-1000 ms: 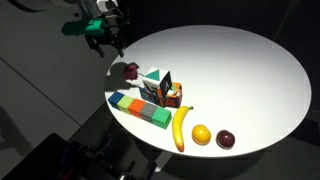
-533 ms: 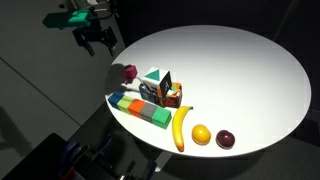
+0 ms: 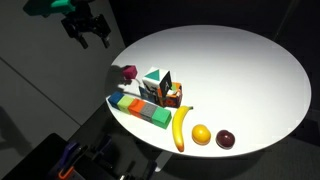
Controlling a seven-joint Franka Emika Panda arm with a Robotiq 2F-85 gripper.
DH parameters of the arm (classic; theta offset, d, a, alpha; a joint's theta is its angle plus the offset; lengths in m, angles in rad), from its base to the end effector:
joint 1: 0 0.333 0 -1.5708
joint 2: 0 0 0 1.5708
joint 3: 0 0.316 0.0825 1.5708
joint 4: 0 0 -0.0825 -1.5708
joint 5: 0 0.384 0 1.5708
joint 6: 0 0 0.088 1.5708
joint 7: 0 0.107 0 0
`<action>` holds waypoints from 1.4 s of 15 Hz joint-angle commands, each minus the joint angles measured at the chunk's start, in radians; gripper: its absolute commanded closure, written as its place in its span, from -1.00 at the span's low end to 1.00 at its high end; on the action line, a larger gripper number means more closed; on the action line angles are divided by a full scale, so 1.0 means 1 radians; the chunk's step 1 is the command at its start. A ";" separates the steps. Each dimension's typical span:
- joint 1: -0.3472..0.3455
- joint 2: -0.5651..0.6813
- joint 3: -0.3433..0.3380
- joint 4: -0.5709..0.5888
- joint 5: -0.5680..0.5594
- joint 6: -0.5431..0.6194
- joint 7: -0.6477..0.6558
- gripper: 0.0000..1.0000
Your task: Move the pink block from the line of blocks to the left side of the table
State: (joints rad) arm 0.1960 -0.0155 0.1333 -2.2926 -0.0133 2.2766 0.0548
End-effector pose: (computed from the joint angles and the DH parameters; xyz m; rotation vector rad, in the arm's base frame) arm 0.4838 0.1651 0.3567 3.0982 0.4415 0.0026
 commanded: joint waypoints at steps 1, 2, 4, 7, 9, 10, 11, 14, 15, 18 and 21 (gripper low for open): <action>-0.015 -0.096 0.013 -0.052 -0.058 0.015 0.076 -1.00; -0.017 -0.111 0.015 -0.059 -0.077 0.023 0.100 -1.00; -0.020 -0.136 0.018 -0.065 -0.091 0.021 0.131 -1.00; -0.023 -0.167 0.023 -0.077 -0.100 0.007 0.168 -1.00; -0.023 -0.182 0.023 -0.080 -0.079 -0.013 0.169 -1.00; -0.022 -0.186 0.022 -0.081 -0.065 -0.021 0.159 -1.00; -0.021 -0.190 0.021 -0.084 -0.055 -0.026 0.151 -1.00; -0.021 -0.159 0.023 -0.067 -0.061 -0.008 0.139 -1.00; -0.021 -0.158 0.023 -0.067 -0.061 -0.008 0.139 -1.00; -0.021 -0.154 0.024 -0.067 -0.061 -0.007 0.139 -1.00; -0.021 -0.153 0.024 -0.067 -0.061 -0.007 0.139 -1.00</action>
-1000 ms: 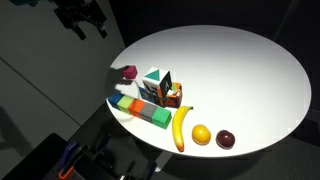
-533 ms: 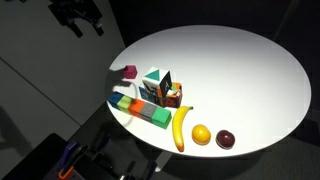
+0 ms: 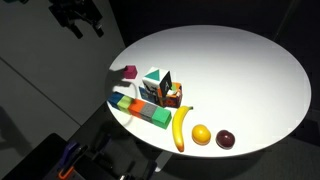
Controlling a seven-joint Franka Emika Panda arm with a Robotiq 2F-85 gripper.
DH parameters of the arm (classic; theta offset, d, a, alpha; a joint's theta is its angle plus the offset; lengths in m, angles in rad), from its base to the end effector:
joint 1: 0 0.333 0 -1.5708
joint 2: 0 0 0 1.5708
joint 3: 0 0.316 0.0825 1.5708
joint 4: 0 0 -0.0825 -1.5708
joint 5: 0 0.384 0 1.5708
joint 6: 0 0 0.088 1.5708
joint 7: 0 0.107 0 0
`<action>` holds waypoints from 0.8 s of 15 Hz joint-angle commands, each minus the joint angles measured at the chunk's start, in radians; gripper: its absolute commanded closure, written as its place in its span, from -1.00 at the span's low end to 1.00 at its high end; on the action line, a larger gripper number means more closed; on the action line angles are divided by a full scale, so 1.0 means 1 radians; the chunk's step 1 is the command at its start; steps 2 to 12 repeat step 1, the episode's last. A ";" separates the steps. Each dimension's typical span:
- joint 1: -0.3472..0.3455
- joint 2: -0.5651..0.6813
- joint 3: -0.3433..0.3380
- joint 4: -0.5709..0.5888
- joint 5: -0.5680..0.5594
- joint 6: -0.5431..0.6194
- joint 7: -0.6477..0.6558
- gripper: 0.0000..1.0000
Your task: Move the pink block from the line of blocks to the left side of the table
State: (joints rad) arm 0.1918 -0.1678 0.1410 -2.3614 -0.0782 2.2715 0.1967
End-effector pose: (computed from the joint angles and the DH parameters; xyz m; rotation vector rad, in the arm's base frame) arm 0.4586 0.1571 0.4008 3.0628 0.2814 0.1466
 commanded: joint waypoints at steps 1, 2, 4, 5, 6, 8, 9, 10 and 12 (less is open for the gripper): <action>-0.017 0.000 0.016 0.001 0.004 -0.002 -0.003 -1.00; -0.017 0.000 0.016 0.001 0.004 -0.002 -0.003 -1.00; -0.017 0.000 0.016 0.001 0.004 -0.002 -0.003 -1.00; -0.017 0.000 0.016 0.001 0.004 -0.002 -0.003 -1.00; -0.017 0.000 0.016 0.001 0.004 -0.002 -0.003 -1.00; -0.017 0.000 0.016 0.001 0.004 -0.002 -0.003 -1.00; -0.017 0.000 0.016 0.001 0.004 -0.002 -0.003 -1.00; -0.017 0.000 0.016 0.001 0.004 -0.002 -0.003 -1.00; -0.017 0.000 0.016 0.001 0.004 -0.002 -0.003 -1.00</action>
